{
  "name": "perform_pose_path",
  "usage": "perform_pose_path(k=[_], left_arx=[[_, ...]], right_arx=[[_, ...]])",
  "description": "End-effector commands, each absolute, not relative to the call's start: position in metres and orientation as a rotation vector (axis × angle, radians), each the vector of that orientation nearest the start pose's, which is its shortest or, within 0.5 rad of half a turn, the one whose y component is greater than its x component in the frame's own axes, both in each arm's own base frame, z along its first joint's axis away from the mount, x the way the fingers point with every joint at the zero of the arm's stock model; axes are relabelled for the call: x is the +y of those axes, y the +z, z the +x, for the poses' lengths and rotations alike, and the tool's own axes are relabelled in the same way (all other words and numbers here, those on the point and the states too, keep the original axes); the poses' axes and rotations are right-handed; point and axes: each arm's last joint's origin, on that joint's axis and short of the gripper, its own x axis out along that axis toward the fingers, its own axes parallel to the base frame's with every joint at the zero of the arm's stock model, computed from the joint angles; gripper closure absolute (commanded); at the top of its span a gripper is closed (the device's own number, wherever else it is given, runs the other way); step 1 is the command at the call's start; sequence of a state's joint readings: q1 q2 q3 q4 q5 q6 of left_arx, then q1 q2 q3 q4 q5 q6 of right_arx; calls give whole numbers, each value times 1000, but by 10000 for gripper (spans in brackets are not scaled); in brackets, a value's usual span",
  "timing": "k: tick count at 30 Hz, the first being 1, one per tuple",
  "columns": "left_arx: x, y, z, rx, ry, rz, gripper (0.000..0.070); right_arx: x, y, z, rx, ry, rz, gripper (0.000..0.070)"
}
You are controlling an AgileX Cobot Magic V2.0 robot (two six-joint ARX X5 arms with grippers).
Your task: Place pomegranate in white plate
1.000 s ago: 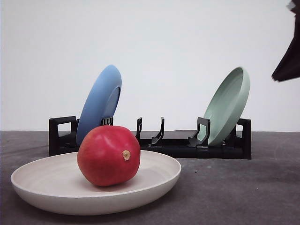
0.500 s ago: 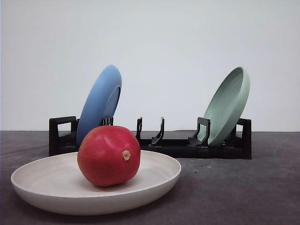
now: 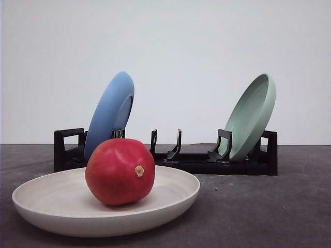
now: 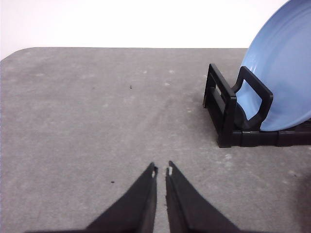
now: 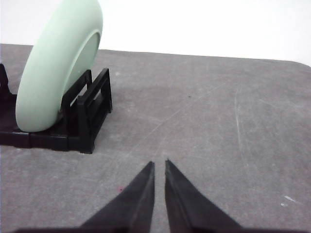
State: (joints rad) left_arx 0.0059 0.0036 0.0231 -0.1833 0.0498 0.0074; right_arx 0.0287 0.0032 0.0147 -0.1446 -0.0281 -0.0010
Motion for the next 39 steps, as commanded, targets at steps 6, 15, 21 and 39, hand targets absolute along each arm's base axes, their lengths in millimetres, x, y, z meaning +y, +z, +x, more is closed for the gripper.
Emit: perform_pose_path(k=[6,15,21,39], left_arx=[[-1,150,96,176,-45,9,684],[-1,150,96,176,-45,9,684],[-1,150,96,176,-45,9,684],[-1,150,96,176,-45,9,684]], right_arx=[[4,154,96,127,55,-1,666],[4,154,96,127,55,-1,666],[4,154,96,127,55,-1,666],[4,154,96,127,55,-1,666]])
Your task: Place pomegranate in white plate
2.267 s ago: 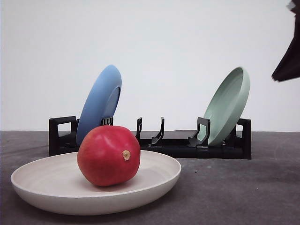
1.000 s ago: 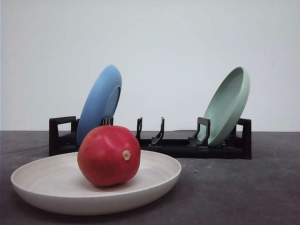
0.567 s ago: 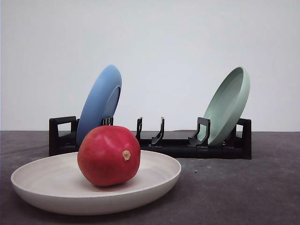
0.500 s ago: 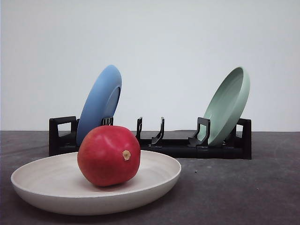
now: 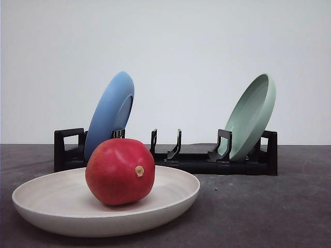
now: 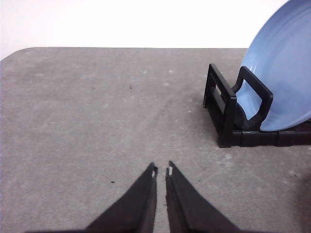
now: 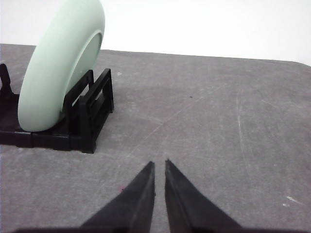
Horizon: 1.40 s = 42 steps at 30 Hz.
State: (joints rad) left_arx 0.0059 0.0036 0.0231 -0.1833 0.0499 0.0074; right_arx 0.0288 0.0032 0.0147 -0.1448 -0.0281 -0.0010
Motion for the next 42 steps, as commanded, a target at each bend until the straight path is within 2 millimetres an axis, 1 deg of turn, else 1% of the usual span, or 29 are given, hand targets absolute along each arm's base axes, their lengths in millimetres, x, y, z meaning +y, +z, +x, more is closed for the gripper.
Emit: perform_pose_path(k=[1,42], left_arx=[[-1,150,96,176,-45,9,684],[-1,150,96,176,-45,9,684]], right_arx=[[4,154,96,127,55,-1,666],[4,154,96,127,55,-1,666]])
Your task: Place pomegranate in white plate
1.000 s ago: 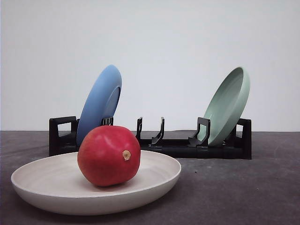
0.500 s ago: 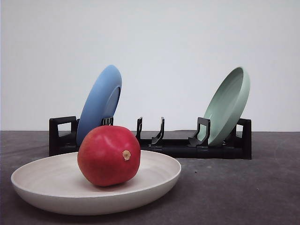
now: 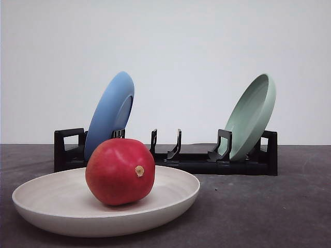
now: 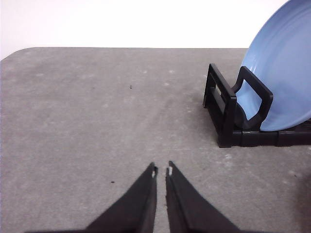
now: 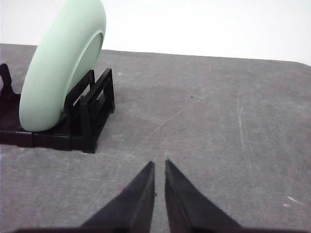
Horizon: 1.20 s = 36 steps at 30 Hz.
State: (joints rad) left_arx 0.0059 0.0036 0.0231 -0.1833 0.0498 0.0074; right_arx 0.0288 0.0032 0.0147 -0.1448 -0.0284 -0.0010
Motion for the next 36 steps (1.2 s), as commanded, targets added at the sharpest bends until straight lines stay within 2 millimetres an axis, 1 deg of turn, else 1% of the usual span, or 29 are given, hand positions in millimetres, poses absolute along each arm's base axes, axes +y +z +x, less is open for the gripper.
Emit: perform_pose_path(k=[1,36], left_arx=[[-1,150,96,176,-45,9,684],[-1,150,96,176,-45,9,684]], right_arx=[[4,154,96,127,55,-1,666],[4,154,96,127,55,-1,666]])
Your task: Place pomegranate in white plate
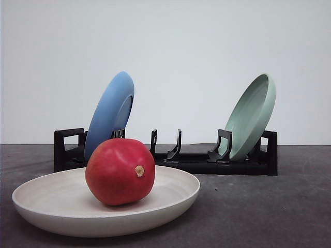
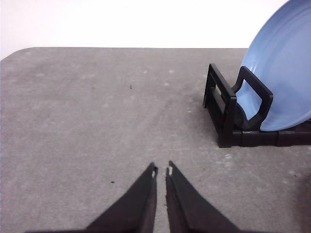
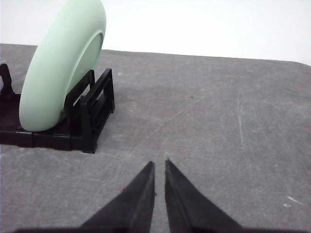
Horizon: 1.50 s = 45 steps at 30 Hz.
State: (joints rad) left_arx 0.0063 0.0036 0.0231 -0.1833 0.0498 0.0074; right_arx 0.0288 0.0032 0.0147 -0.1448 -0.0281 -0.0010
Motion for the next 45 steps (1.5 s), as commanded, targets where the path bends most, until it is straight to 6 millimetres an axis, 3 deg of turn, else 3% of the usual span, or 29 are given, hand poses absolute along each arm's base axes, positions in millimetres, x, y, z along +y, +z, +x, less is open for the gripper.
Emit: perform_pose_path(k=[1,45], left_arx=[[-1,150,96,176,-45,9,684],[-1,150,96,176,-45,9,684]], right_arx=[[4,154,96,127,55,-1,666],[4,154,96,127,55,-1,666]])
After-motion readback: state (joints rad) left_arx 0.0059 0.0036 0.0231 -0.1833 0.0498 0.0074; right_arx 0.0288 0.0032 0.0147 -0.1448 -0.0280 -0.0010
